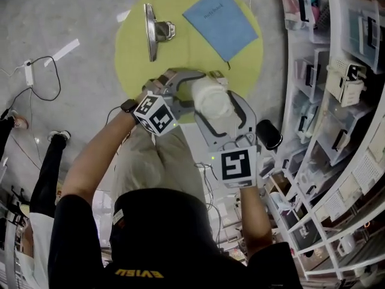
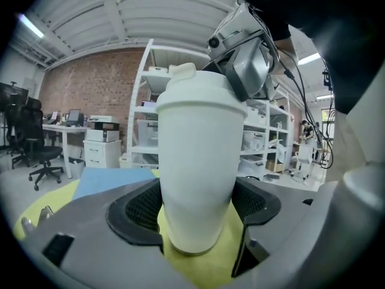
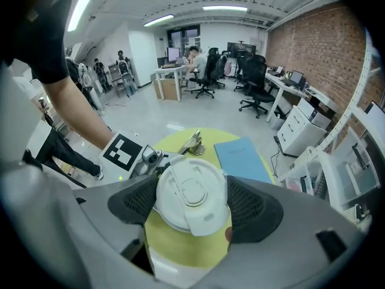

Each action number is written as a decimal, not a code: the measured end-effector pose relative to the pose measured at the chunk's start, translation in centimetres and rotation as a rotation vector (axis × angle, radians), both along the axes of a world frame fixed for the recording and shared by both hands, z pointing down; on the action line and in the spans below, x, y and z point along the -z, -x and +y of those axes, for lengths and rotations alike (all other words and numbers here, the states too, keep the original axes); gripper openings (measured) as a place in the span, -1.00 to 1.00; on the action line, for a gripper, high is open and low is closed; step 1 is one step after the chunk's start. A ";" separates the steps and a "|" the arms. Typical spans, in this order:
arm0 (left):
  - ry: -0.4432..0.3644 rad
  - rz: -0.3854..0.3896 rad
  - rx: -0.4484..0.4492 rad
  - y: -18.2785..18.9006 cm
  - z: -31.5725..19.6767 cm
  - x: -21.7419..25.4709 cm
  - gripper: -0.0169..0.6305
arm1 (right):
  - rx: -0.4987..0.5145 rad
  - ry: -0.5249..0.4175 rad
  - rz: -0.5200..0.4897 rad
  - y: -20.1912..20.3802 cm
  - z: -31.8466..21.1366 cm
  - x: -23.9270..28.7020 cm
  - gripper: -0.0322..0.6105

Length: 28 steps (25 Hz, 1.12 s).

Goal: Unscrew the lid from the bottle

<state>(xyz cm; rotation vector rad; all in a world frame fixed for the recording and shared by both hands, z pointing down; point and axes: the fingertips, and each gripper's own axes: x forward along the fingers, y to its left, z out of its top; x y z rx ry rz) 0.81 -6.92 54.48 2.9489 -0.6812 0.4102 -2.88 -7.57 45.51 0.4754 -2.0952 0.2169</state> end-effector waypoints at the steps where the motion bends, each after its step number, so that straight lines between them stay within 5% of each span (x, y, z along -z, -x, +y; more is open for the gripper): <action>1: 0.001 0.003 -0.008 0.1 -0.1 -0.1 0.21 | 0.008 0.004 0.003 0.1 -0.1 0.0 0.24; 9: -0.019 0.045 -0.098 0.5 -0.2 0.1 0.21 | 0.238 0.004 -0.018 0.4 0.6 0.3 0.23; 17: -0.029 0.096 -0.231 0.7 -0.4 0.2 0.22 | 0.508 -0.041 -0.239 0.1 1.2 0.5 0.23; 28: -0.020 0.121 -0.228 0.6 -0.6 -0.1 0.22 | 0.469 -0.004 -0.341 -0.7 1.4 0.1 0.25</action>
